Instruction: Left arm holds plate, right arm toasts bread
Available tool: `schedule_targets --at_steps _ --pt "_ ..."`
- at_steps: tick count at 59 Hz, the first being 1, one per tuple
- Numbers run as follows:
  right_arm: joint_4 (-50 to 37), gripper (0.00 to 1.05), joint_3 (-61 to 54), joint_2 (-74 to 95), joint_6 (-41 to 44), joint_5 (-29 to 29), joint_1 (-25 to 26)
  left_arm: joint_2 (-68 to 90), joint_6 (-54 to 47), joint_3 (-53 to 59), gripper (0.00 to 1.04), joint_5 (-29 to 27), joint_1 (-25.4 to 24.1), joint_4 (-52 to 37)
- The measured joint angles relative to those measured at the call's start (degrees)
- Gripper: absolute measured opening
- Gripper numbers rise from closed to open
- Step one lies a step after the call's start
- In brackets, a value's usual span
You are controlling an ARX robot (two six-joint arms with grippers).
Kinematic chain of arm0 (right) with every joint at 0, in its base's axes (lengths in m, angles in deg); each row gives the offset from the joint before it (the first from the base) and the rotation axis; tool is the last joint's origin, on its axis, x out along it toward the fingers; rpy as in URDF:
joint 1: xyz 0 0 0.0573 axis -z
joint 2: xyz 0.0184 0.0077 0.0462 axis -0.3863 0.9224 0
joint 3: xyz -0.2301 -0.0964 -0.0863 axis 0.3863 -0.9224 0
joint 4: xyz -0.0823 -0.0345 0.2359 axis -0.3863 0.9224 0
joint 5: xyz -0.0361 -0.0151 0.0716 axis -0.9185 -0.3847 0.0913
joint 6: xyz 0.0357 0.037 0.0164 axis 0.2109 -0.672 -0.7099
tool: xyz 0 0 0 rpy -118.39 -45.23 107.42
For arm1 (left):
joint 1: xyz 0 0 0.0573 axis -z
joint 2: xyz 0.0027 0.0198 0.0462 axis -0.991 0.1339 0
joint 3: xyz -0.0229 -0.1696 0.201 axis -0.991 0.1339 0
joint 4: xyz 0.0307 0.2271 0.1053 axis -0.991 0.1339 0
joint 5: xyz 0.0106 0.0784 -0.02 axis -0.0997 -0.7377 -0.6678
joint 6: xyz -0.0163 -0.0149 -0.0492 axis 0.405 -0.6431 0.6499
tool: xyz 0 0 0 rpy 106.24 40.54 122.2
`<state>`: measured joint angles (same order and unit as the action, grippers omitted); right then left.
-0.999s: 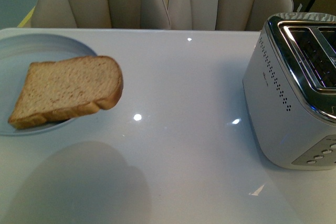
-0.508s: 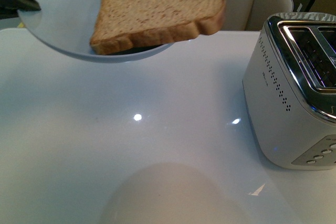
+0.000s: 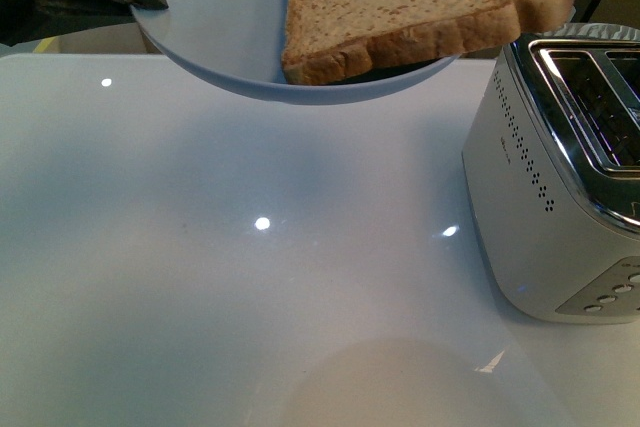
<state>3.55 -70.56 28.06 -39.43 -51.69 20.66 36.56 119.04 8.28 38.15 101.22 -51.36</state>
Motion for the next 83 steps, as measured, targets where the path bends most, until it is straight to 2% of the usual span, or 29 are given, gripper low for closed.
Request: schedule_targets --at_steps 4,8,15,24,32,44,55,68,69,70,71,83 --pt "6.7 0.96 1.9 5.4 -1.2 -0.1 -0.4 0.0 0.3 -0.2 0.03 -0.2 0.7 0.0" --pt "7.6 0.96 1.9 7.3 -1.6 -0.1 -0.7 0.0 0.5 -0.2 0.03 -0.2 1.1 0.0" --pt "5.1 0.96 3.1 10.3 -1.9 1.9 -1.0 0.0 0.8 -0.3 0.03 -0.4 1.4 0.1" --pt "-1.3 0.96 6.7 18.4 -4.1 8.1 1.1 0.0 1.3 -0.3 0.03 -0.4 1.9 0.2" --pt "-5.6 0.96 11.2 26.4 -6.9 10.9 1.6 0.0 1.6 -0.3 0.03 -0.4 2.1 0.2" --pt "-12.2 0.96 19.7 39.9 -20.4 20.6 -2.6 0.0 1.9 -0.3 0.03 -0.3 2.2 0.2" --pt "-18.8 0.96 22.5 46.3 -30.8 23.3 -7.0 0.0 2.1 -0.3 0.03 -0.3 2.4 0.3" --pt "-24.3 0.96 23.3 52.2 -38.8 23.0 -12.0 0.0 2.1 -0.3 0.03 -0.2 2.5 0.5" --pt "-28.1 0.87 24.5 57.4 -43.6 21.7 -15.1 0.0 2.5 -0.3 0.03 0.0 2.5 0.6" --pt "-28.1 0.87 24.5 57.4 -43.6 21.7 -15.1 0.0 2.5 -0.3 0.03 0.0 2.5 0.6" --pt "-28.1 0.58 24.9 58.4 -45.6 21.3 -15.5 0.0 2.6 -0.3 0.03 0.4 2.5 0.6" --pt "-28.1 0.25 25.2 58.6 -46.4 21.3 -15.7 0.0 2.8 -0.3 0.03 0.5 2.5 0.6"
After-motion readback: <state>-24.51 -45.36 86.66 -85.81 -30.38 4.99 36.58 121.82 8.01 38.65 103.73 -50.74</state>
